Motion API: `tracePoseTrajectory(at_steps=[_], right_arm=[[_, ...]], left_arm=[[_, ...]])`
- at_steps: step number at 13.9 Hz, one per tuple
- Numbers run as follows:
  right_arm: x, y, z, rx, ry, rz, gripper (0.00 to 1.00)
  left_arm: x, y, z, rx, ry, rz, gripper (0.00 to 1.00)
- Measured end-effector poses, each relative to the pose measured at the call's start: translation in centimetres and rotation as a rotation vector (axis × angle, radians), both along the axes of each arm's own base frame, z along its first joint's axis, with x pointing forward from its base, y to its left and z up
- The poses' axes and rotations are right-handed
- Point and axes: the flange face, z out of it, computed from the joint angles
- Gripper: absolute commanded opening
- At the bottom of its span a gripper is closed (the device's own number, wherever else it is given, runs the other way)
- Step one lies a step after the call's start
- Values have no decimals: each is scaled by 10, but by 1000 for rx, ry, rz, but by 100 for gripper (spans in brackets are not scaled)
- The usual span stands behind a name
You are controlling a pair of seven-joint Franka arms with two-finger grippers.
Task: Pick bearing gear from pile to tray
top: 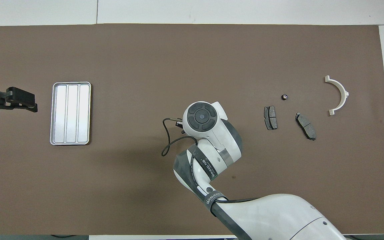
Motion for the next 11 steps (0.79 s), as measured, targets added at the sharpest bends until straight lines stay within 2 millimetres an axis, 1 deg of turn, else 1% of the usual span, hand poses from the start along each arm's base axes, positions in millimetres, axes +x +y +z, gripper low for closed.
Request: tracePoseTrajectory(at_steps=[1, 3, 4, 5, 6, 7, 8, 9, 10, 11], right_arm=[[0, 0, 0, 2, -2, 0, 99], [0, -3, -3, -1, 1, -5, 100], [2, -5, -2, -5, 6, -9, 100], [7, -9, 4, -13, 18, -17, 100], [15, -16, 17, -18, 26, -32, 100], [27, -25, 37, -16, 25, -49, 100], [39, -40, 61, -8, 14, -52, 100], [52, -61, 86, 2, -5, -38, 100], [63, -88, 106, 10, -23, -11, 100], [74, -121, 121, 9, -30, 30, 100]], left_arm=[[0, 0, 0, 0, 0, 0, 100], [0, 0, 0, 0, 0, 0, 100], [0, 0, 0, 0, 0, 0, 100], [0, 0, 0, 0, 0, 0, 100], [0, 0, 0, 0, 0, 0, 100], [0, 0, 0, 0, 0, 0, 100], [0, 0, 0, 0, 0, 0, 100], [0, 0, 0, 0, 0, 0, 100], [0, 0, 0, 0, 0, 0, 100], [0, 0, 0, 0, 1, 0, 100]])
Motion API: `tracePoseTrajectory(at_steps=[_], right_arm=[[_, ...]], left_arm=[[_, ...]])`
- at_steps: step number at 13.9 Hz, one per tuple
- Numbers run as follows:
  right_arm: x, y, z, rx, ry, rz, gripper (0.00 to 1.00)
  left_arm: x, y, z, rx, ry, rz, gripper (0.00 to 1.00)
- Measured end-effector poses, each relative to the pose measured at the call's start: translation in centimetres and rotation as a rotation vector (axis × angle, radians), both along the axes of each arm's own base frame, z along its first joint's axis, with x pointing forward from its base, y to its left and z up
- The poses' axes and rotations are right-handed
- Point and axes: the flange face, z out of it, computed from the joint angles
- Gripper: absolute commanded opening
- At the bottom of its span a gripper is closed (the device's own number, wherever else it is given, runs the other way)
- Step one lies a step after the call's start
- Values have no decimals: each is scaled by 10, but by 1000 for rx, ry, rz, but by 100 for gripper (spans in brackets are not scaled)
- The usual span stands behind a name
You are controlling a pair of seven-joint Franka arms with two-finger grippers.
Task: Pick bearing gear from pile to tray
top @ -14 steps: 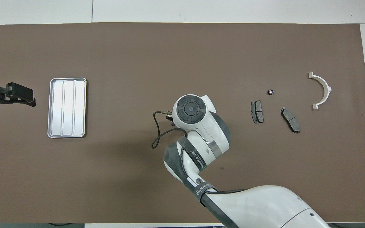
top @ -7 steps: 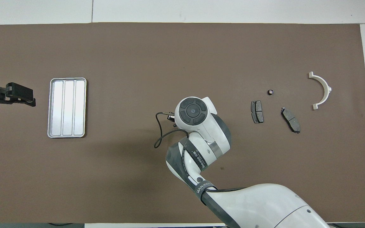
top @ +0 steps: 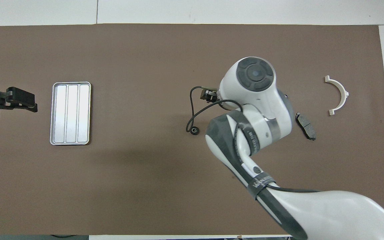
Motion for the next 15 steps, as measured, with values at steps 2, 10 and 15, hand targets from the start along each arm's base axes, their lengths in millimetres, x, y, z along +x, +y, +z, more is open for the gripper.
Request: tracePoseTrajectory(at_steps=[2, 10, 15], right_arm=[[17, -65, 6, -13, 16, 85, 100], [20, -219, -69, -27, 27, 286, 100], [14, -227, -91, -32, 1, 282, 100]], left_arm=[[0, 0, 0, 0, 0, 0, 100], [-6, -56, -5, 2, -27, 36, 100], [-15, -211, -69, -46, -44, 164, 100]])
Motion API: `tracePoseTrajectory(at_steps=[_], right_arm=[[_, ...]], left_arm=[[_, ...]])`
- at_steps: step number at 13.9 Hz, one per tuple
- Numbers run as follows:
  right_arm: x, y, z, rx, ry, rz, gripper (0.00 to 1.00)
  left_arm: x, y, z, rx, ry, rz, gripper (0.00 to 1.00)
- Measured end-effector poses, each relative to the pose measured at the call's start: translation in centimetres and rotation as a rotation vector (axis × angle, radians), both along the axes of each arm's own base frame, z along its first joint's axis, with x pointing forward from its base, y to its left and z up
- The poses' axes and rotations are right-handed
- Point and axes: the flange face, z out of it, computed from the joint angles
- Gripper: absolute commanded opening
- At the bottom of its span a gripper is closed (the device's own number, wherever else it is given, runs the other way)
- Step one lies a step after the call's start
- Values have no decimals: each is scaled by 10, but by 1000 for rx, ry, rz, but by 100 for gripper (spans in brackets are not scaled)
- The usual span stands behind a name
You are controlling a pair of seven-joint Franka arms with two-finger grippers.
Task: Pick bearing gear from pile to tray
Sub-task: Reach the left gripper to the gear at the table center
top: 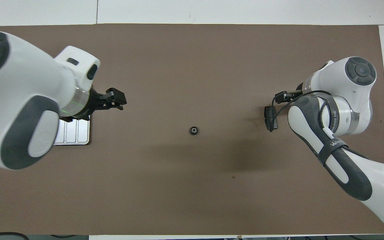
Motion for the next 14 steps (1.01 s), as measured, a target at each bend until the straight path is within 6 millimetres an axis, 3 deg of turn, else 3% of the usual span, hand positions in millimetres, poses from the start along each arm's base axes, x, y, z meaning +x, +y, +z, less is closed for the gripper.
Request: tracePoseTrajectory(at_steps=[2, 6, 9, 13, 14], right_arm=[[2, -2, -6, 0, -14, -3, 100], [5, -8, -21, -2, -23, -12, 100], [6, -7, -28, -2, -23, -11, 100], [7, -3, -31, -1, -33, -6, 98], [7, -3, -32, -1, -34, -5, 89]], left_arm=[[0, -57, -42, -7, -3, 54, 100], [-18, -155, -147, 27, 54, 97, 100], [-20, -183, -189, 5, 29, 159, 100], [-29, -194, -208, -8, 14, 169, 100], [-32, -195, -212, -5, 17, 165, 100]])
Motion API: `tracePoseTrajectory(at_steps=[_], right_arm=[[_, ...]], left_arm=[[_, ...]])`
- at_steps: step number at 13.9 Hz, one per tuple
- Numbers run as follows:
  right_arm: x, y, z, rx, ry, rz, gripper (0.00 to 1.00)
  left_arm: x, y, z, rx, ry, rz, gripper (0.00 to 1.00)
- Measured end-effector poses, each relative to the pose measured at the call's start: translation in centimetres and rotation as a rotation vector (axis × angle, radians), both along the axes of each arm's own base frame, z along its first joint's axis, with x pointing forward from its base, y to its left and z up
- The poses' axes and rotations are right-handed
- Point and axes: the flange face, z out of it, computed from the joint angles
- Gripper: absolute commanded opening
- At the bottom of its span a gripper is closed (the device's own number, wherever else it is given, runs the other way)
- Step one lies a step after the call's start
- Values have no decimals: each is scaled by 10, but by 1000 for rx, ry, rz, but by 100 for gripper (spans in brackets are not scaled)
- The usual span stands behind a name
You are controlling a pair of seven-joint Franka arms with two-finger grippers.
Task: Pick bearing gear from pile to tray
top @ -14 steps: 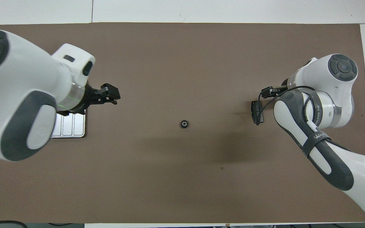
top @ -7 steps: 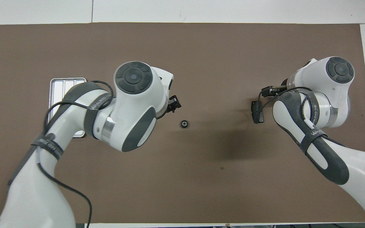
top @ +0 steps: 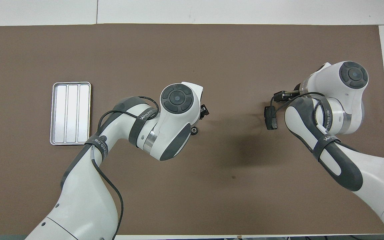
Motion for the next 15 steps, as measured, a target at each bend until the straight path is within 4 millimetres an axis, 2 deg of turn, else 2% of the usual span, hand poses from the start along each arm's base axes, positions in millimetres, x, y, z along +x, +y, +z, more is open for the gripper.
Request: tracePoseTrajectory(at_steps=[1, 2, 4, 5, 8, 12, 13, 15], right_arm=[[0, 0, -1, 0, 1, 0, 79], [0, 0, -3, 0, 4, 0, 62], [-1, 0, -8, -1, 12, 0, 19], [0, -1, -8, -2, 10, -1, 0], [2, 1, -2, 0, -2, 3, 0], [3, 1, 6, 0, 9, 2, 0], [5, 1, 14, 1, 22, 3, 0], [11, 2, 43, 3, 43, 6, 0]], left_arm=[[-5, -2, -6, 4, 4, -6, 100], [-10, -3, -12, 7, 7, -11, 99], [-18, -7, -21, 6, 4, -19, 98], [-20, -9, -23, 6, 4, -17, 95], [-24, -12, -30, 11, 10, -7, 85], [-23, -12, -32, 15, 5, -5, 85], [-22, -11, -32, 17, 3, -6, 84], [-22, -11, -32, 17, -1, -7, 77]])
